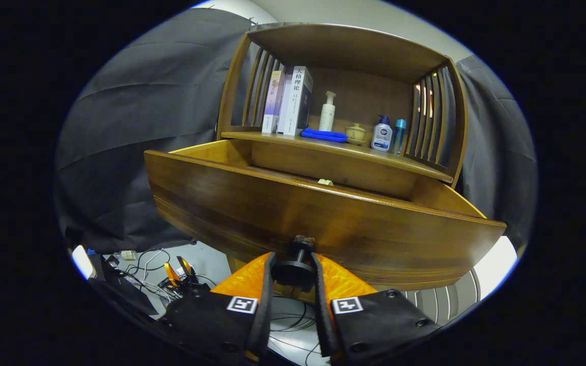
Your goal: Pull open the drawer, take out the items inside it, and place them on the countertop above the cabinet.
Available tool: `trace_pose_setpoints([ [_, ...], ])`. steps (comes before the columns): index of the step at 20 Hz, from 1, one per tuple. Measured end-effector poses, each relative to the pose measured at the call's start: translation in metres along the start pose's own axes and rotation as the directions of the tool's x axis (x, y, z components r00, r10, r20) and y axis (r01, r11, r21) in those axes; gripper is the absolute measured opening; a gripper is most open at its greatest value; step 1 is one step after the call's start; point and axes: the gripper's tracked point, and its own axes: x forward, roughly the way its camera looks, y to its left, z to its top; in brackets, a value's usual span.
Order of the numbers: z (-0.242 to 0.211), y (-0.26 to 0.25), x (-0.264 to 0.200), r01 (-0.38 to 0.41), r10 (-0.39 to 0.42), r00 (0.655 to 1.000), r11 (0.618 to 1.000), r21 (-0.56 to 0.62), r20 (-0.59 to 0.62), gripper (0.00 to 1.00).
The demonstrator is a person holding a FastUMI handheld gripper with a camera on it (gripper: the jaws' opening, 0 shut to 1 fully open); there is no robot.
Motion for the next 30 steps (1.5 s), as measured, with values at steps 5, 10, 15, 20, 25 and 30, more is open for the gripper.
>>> trace_pose_setpoints([
  [5, 0.011, 0.009, -0.018, -0.046, 0.046, 0.999, 0.999, 0.009, 0.021, 0.62],
  [10, 0.047, 0.001, -0.058, -0.054, 0.056, 0.995, 0.998, -0.030, 0.088, 0.84],
  [15, 0.088, -0.005, -0.069, -0.093, 0.092, 0.986, 0.996, 0.001, 0.139, 0.98],
  [20, 0.130, -0.030, -0.056, -0.049, 0.049, 0.987, 0.999, -0.006, 0.153, 0.98],
  [25, 0.171, -0.044, -0.034, -0.019, 0.019, 0.988, 1.000, 0.000, 0.153, 0.98],
  [30, 0.187, -0.049, 0.007, -0.025, 0.021, 0.997, 0.998, 0.052, 0.072, 0.98],
])
